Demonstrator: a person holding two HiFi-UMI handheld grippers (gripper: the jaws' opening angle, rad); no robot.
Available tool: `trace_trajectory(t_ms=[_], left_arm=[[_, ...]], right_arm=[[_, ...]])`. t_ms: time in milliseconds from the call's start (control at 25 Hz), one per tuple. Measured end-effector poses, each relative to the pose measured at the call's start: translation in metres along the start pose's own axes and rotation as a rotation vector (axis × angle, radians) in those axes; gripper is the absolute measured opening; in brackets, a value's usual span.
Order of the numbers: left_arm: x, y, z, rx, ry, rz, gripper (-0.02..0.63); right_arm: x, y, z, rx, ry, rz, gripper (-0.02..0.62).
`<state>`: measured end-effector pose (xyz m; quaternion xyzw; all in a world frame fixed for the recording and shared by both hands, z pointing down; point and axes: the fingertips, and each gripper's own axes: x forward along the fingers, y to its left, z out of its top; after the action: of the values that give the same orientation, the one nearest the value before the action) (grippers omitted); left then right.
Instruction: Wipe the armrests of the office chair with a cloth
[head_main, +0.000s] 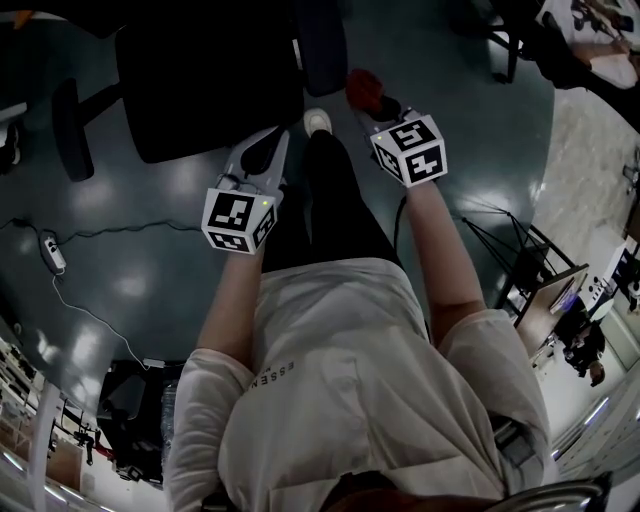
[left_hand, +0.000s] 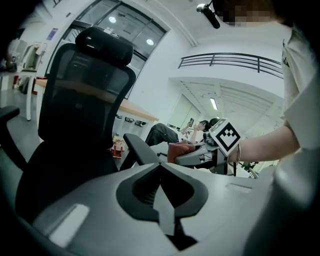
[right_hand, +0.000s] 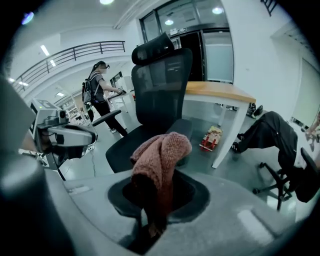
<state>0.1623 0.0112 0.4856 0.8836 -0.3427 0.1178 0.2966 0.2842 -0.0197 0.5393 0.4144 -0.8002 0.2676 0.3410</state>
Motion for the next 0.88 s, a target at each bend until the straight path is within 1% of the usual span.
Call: trace_trajectory(t_ms=[80,160,320,480,600,720,800,880], left_arm=[[0.017,0.002,0.011,-0.005,-0.006,0.013,0.017],[0.031,0.010,0.023,-0.025,-0.020,0.046,0.017],[0.059,0.027,0.041,-0.070,-0.039,0.118,0.017],[0.081,0.049,0.056,-0.114,-0.058,0.180,0.017],[0.093,0.064,0.066,-0.125,-0.066,0.212,0.017],[0.101,0.077,0.068,-0.138,-0.063,0.233,0.017],[0.105,0.084,0.065,-0.148,-0.056,0.244,0.017],[0.109,0.091,0.062,-0.164,-0.047,0.256,0.017]], right_arm=[[0.003,-0.030,0.014,0.001,-0.008,-0.013,0.052],[0.012,-0.053,0.034,-0.029,-0.014,-0.009,0.052],[0.044,-0.090,0.082,-0.117,-0.027,0.056,0.052],[0.087,-0.111,0.134,-0.211,-0.041,0.119,0.052],[0.123,-0.117,0.171,-0.282,-0.056,0.160,0.052],[0.156,-0.108,0.196,-0.338,-0.064,0.233,0.052],[0.173,-0.094,0.204,-0.365,-0.058,0.301,0.052],[0.186,-0.078,0.203,-0.386,-0.019,0.376,0.052]])
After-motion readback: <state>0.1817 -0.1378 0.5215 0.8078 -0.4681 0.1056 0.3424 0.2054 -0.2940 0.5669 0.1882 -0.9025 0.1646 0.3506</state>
